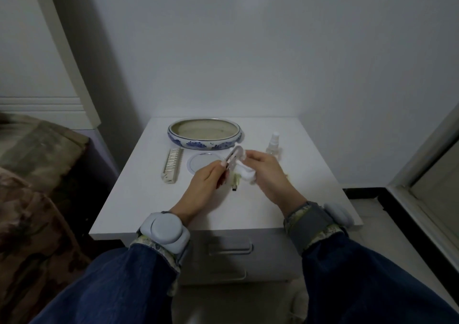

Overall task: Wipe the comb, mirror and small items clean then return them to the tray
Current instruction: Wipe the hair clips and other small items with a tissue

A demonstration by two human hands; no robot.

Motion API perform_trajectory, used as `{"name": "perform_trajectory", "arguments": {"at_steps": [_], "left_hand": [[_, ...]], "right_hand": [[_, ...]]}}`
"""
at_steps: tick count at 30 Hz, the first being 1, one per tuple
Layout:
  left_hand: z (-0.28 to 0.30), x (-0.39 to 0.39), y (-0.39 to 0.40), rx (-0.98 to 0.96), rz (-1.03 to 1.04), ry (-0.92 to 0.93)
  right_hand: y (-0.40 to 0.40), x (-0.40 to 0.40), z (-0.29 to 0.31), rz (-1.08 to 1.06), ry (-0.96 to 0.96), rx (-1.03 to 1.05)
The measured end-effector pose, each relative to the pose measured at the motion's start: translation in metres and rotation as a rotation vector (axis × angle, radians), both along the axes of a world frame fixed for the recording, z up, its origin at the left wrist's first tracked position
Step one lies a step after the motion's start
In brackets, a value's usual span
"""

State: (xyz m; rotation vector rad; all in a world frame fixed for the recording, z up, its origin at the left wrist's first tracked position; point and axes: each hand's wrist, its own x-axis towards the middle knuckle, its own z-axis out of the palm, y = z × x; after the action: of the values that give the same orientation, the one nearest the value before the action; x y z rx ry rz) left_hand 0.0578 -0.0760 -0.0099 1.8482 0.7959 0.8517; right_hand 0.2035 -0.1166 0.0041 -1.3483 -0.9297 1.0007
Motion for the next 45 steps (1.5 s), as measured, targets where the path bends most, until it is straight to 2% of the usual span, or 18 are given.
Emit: {"name": "perform_trajectory", "arguments": {"at_steps": [2,5,15,19,21,25,27,29,34,40,45], "left_hand": [[-0.001,0.001,0.0,-0.022,-0.022,-0.005],[0.001,0.001,0.0,-0.069,-0.008,-0.028],[0.002,0.001,0.003,-0.147,-0.036,-0.098],[0.002,-0.001,0.006,-0.138,-0.017,-0.087],[0.0,-0.003,0.008,-0.139,0.018,-0.088],[0.0,-0.004,0.008,-0.096,0.089,-0.053],[0.0,-0.002,0.006,-0.083,0.092,-0.034],[-0.001,-0.001,0.005,-0.07,0.096,-0.012],[-0.002,0.0,0.006,-0.025,0.072,0.029],[-0.003,-0.001,0.005,0.007,0.023,0.045],[-0.006,-0.004,0.008,0.24,0.061,0.169]], "right_hand": [[-0.001,-0.004,-0.003,0.203,0.251,-0.02],[0.001,-0.004,-0.004,0.319,0.414,-0.001],[0.0,-0.002,0.004,0.223,0.669,0.152],[0.0,0.006,0.012,0.097,0.678,0.288],[-0.003,0.014,0.016,-0.045,0.525,0.332],[-0.004,0.011,0.013,-0.251,-0.125,0.305],[-0.006,0.0,0.007,-0.167,-0.391,0.369],[-0.004,-0.007,-0.001,-0.047,-0.549,0.385],[-0.002,-0.006,-0.01,-0.08,-0.701,0.404],[0.0,-0.001,-0.012,-0.223,-0.739,0.391],[-0.002,0.004,-0.006,-0.395,-0.723,0.345]]}}
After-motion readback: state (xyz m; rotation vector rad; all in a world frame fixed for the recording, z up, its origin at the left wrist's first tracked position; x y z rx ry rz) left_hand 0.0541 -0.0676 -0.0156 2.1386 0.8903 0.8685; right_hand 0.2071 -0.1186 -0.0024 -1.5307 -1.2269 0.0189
